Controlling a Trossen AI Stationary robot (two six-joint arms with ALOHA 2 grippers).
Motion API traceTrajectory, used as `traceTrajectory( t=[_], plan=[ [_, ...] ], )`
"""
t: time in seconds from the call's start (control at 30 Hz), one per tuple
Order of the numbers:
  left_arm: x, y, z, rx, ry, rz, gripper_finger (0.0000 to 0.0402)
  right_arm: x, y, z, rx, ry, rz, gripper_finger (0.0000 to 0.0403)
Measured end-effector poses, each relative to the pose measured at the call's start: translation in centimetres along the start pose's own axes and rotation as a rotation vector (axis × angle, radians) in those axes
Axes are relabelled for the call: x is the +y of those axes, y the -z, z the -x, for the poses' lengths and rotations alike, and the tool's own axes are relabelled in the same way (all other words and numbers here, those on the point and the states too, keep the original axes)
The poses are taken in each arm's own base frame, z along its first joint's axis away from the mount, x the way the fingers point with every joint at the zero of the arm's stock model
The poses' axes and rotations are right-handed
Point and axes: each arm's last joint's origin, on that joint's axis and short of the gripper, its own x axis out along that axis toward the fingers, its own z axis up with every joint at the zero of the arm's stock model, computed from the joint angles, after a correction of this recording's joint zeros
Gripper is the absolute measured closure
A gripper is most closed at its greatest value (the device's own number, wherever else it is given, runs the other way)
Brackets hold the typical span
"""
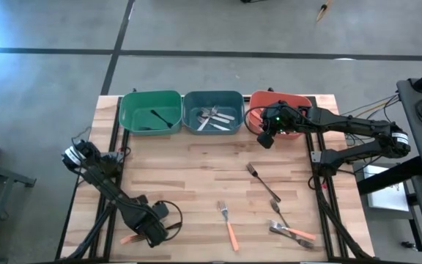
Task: Sort silverware by color (type)
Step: Put the orange fork into the orange bin
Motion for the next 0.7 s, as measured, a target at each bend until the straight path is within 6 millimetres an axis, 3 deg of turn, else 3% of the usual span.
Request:
traceTrajectory(
  t=[0.4,0.7],
  plan=[
    [-0.4,0.0,-0.4,0.009,0.049,-0.011,0.0296,0.0,0.0,0.0,0.0,0.0,0.0,0.0342],
    [-0.5,0.1,0.6,-0.011,0.073,-0.001,0.0296,0.0,0.0,0.0,0.0,0.0,0.0,0.0342]
  ],
)
